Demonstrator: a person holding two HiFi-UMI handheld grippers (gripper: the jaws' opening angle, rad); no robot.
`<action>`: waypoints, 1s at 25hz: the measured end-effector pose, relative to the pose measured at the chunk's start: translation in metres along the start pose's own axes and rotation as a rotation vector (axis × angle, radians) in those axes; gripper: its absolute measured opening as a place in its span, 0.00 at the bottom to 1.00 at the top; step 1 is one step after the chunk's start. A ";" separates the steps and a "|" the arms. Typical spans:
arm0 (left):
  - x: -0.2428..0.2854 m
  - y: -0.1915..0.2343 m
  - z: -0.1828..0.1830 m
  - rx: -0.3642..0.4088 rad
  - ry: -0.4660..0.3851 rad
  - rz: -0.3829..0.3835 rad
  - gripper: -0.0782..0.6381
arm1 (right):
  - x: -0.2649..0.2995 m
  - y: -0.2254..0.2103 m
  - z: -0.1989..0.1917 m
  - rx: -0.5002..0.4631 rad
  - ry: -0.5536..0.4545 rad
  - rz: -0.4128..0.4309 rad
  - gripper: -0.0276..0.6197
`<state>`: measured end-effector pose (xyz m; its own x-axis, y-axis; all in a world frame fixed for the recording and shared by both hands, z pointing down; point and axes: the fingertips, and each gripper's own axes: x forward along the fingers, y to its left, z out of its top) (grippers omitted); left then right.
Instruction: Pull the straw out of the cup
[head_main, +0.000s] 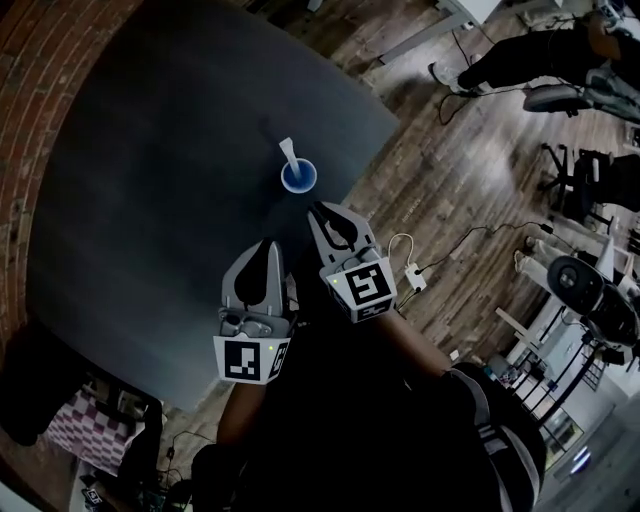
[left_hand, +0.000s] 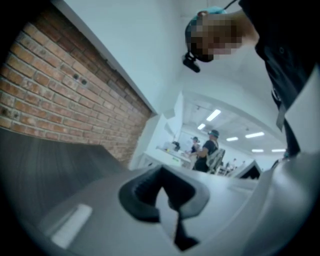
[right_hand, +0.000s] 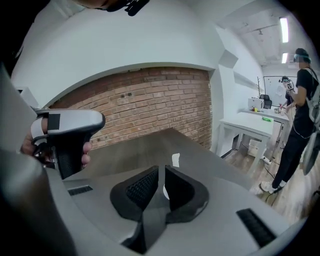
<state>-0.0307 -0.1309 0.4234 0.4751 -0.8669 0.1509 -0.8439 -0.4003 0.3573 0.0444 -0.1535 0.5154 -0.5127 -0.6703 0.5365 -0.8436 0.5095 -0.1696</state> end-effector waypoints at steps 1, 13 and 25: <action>0.003 0.003 -0.002 -0.008 0.003 0.009 0.12 | 0.005 -0.001 -0.002 0.000 0.014 0.005 0.06; 0.039 0.035 -0.027 -0.069 0.039 0.070 0.12 | 0.067 -0.029 -0.020 -0.010 0.133 0.019 0.13; 0.052 0.052 -0.030 -0.091 0.043 0.106 0.12 | 0.097 -0.040 -0.031 -0.018 0.199 0.036 0.16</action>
<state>-0.0422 -0.1877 0.4778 0.3962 -0.8885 0.2314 -0.8647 -0.2764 0.4193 0.0338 -0.2224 0.5996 -0.4995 -0.5322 0.6836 -0.8213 0.5419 -0.1783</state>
